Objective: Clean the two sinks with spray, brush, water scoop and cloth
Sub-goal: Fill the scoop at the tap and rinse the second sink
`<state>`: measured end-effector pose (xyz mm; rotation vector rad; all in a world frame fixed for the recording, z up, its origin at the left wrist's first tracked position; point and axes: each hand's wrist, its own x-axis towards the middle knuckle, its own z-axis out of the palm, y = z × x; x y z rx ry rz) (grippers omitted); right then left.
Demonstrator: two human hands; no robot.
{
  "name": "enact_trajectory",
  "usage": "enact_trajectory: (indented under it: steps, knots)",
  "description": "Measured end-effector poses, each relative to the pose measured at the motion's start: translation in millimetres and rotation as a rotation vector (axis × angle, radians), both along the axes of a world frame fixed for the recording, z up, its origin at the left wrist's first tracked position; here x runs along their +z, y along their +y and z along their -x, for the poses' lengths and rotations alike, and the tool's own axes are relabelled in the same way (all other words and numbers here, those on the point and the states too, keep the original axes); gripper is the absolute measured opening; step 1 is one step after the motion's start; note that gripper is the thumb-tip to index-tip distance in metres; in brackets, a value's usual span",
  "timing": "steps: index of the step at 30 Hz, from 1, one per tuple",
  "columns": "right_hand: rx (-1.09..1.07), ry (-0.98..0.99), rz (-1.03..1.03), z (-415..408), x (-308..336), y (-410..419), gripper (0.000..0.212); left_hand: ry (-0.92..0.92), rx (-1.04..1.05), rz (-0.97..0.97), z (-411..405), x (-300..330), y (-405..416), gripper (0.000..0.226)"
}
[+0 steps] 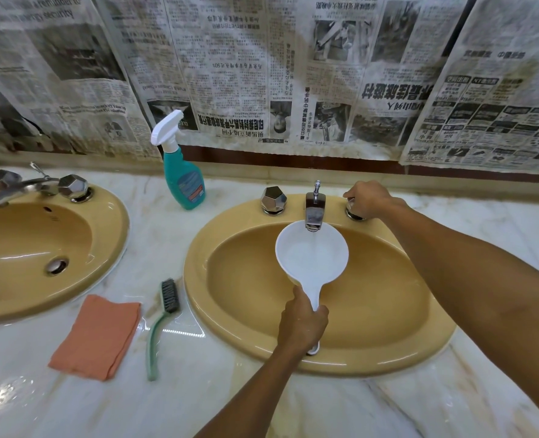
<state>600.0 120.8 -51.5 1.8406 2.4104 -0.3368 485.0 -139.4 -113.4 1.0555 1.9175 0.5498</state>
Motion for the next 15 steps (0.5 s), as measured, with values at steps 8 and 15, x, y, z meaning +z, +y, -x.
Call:
enact_trajectory:
  steps: [8,15]
  knots:
    - [-0.011,0.009,-0.006,1.7,-0.2,-1.4,0.042,0.002,-0.002,0.008,-0.6,0.9,-0.2,0.035]
    - [0.016,-0.016,-0.003,0.4,2.0,-2.3,0.045,-0.005,-0.008,0.011,-0.3,1.1,-0.1,0.037]
